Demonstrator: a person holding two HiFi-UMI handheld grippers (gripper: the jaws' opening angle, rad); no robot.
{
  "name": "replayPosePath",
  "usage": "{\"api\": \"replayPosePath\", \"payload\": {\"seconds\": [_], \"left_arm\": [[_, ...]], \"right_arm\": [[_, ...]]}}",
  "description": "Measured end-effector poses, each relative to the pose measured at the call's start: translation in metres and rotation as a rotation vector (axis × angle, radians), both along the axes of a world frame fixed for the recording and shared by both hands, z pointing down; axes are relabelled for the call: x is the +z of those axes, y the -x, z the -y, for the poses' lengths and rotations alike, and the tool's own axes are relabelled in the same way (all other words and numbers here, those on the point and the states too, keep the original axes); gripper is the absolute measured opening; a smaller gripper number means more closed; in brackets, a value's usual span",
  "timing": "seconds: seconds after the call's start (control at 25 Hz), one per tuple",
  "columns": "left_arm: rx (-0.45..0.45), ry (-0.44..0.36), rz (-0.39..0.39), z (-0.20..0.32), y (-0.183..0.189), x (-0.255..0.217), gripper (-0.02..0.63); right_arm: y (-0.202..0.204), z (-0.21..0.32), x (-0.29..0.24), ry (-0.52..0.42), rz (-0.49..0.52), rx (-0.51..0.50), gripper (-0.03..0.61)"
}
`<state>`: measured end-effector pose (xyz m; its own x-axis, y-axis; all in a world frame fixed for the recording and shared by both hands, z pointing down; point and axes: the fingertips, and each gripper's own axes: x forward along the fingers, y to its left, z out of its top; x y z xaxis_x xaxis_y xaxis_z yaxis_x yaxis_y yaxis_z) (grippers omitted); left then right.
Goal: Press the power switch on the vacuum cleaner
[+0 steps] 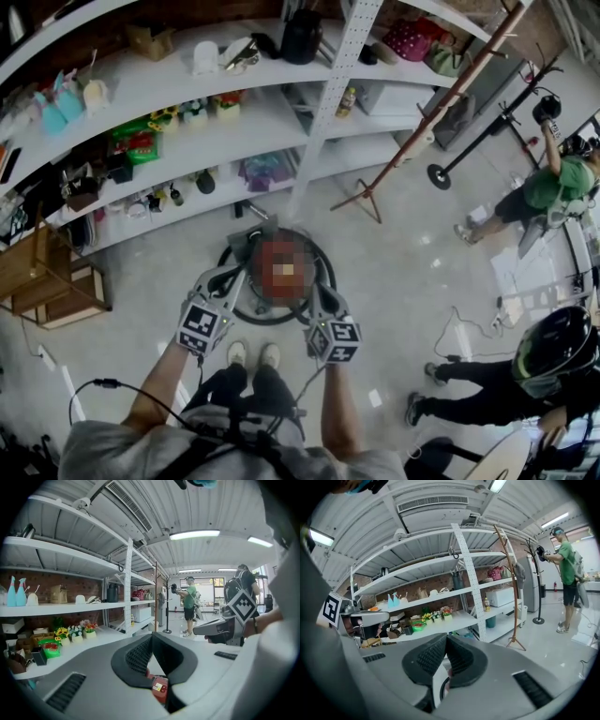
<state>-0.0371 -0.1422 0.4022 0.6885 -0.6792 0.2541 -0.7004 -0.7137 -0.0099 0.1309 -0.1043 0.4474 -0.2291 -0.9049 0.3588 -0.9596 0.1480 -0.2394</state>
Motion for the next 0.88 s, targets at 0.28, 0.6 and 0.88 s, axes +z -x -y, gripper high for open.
{"api": "replayPosePath", "payload": {"seconds": [0.28,0.6,0.88], "left_arm": [[0.000,-0.036,-0.012,0.003,0.003,-0.022,0.006],[-0.004,-0.095,-0.014,0.006,0.007,-0.048,0.006],[-0.011,-0.127,-0.041,0.005,0.009,-0.067,0.008]], "right_arm": [[-0.004,-0.008,-0.023,-0.034,0.002,0.025,0.012],[-0.012,-0.012,-0.054,-0.095,-0.001,0.041,0.012],[-0.015,-0.023,-0.070,-0.117,-0.013,0.039,0.012]]}}
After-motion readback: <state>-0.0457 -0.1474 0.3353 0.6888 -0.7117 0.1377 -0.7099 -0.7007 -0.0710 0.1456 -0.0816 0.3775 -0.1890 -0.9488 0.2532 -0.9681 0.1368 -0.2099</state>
